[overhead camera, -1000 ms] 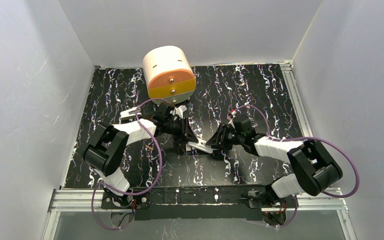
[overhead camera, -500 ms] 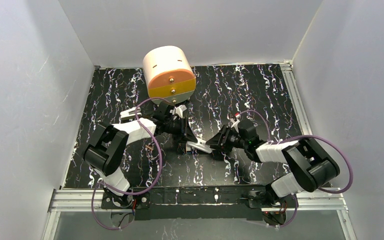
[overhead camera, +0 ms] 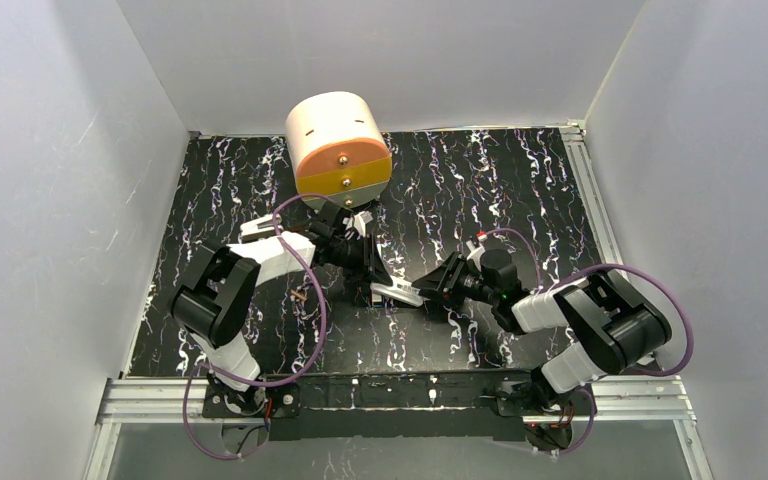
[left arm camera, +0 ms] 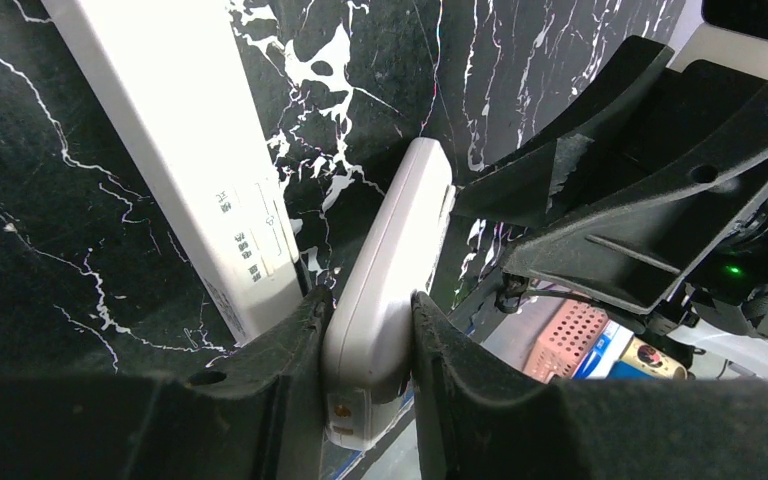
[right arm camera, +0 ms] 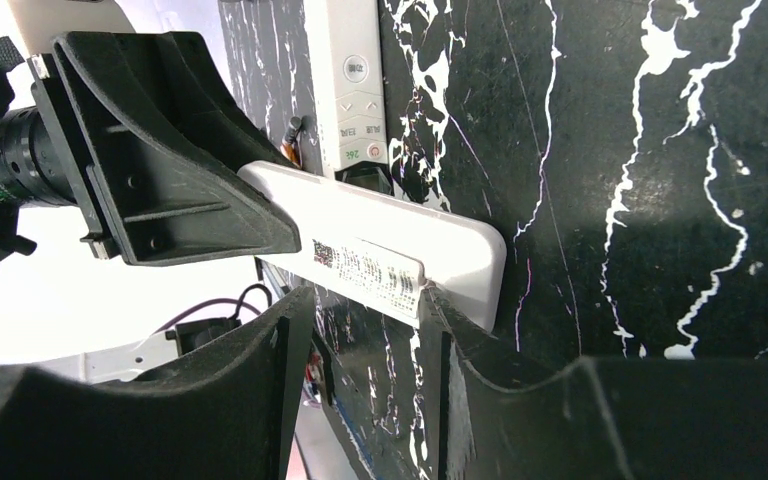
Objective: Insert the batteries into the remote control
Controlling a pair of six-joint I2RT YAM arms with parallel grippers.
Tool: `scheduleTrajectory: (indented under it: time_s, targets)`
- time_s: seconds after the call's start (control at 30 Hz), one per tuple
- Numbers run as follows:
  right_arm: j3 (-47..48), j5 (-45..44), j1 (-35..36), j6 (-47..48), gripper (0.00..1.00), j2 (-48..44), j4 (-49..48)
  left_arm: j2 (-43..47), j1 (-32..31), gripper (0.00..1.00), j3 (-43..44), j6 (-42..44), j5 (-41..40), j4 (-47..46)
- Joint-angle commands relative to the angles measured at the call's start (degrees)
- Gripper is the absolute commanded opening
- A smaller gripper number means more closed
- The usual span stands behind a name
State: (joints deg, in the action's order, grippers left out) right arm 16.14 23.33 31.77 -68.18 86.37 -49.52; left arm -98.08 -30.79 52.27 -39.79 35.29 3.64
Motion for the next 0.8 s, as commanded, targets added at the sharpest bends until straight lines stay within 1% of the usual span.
scheduleTrajectory:
  time_s: [0.0,0.27,0.37,0.57,0.63,0.67,0.7,0.77]
  targets:
    - [3.34,6.63,2.17,-5.00,0.50,-3.82,-19.48,-3.53,-4.11,0.00,-0.88,2.98,-11.57,9.85]
    - [2.94,4.02,1.54,-2.81,0.50,-6.40,-13.54,-3.35,-4.19,0.00,0.30,3.63,-12.66,11.43]
    - [2.45,2.48,0.89,-1.56,0.51,-8.26,-9.78,-3.03,-4.19,0.00,0.82,4.25,-13.09,12.47]
    - [5.14,-2.00,-0.69,3.48,0.52,-11.09,4.42,-3.00,-4.19,0.00,3.71,6.54,-12.09,16.77]
    - [6.73,-5.01,-1.79,5.77,0.52,-11.82,12.96,-2.75,-4.19,0.00,5.30,7.67,-12.94,19.08]
    - [7.46,-6.03,-1.97,6.91,0.52,-12.24,15.64,-2.54,-4.19,0.00,5.65,8.14,-13.22,19.84]
    - [8.42,-8.51,-2.47,8.17,0.52,-12.70,21.67,-2.36,-4.19,0.00,6.11,8.61,-13.47,20.49]
    - [10.03,-10.78,-3.41,10.74,0.53,-13.05,28.63,-2.06,-4.19,0.00,6.90,9.18,-13.49,21.15]
